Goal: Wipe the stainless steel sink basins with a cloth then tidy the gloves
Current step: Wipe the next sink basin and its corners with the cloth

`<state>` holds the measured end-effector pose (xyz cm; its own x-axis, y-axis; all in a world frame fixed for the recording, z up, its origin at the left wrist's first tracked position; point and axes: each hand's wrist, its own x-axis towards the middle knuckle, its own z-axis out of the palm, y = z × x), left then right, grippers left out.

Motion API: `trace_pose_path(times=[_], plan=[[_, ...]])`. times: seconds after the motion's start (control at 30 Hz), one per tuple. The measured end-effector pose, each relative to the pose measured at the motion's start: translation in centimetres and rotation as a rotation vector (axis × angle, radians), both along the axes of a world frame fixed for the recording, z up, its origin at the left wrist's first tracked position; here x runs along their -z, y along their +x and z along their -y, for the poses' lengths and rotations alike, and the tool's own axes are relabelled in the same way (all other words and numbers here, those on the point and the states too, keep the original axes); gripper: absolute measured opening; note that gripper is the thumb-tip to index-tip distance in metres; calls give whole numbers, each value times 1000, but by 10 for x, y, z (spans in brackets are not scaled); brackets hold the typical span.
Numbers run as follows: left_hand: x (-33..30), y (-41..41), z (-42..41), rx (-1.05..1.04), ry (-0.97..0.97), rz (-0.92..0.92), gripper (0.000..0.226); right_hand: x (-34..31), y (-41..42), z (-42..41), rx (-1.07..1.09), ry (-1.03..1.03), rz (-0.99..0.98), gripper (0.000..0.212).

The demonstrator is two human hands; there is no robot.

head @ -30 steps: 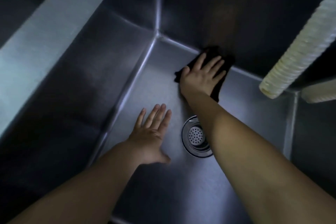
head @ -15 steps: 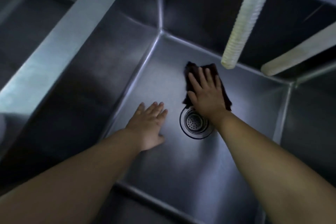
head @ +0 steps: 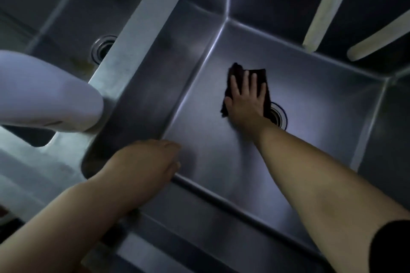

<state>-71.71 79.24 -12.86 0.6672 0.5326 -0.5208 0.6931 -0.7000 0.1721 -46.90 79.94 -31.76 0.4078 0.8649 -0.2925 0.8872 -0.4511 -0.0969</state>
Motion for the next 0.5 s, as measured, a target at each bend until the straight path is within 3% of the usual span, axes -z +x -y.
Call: trace_pose_path(times=[0.17, 0.37, 0.5], plan=[[-8, -12, -12, 9, 46, 45, 37, 5, -50, 32, -459, 34, 23, 64], [-18, -28, -20, 43, 73, 7, 39, -2, -55, 126, -929, 69, -39, 58], [-21, -29, -16, 24, 111, 67, 37, -3, -26, 128, -1066, 95, -68, 57]])
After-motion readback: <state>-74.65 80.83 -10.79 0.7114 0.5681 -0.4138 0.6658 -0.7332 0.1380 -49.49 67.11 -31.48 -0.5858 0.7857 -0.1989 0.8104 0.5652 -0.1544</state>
